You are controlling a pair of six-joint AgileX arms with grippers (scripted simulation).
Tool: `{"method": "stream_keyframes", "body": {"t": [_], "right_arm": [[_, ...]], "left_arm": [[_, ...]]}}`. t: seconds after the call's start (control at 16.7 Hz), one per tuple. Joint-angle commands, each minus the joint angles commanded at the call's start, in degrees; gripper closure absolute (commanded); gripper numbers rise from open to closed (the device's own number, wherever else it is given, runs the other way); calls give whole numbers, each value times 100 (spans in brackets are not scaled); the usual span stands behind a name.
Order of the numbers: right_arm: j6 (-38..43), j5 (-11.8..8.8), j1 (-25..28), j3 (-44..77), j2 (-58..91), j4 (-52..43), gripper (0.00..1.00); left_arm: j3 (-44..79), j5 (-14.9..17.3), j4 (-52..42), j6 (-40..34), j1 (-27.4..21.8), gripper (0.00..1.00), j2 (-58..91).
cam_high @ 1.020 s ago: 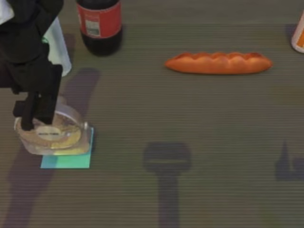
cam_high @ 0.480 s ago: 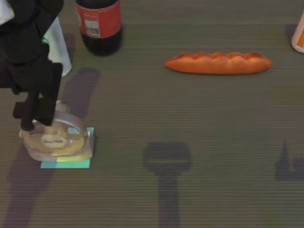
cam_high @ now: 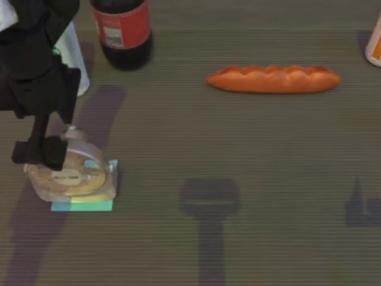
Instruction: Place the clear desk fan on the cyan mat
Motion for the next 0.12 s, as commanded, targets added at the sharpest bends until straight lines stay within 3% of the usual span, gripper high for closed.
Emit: {"method": "stream_keyframes", "body": {"t": [0.12], "right_arm": [[0,0,0,0,0,0,0]], "left_arm": [[0,0,0,0,0,0,0]]}}
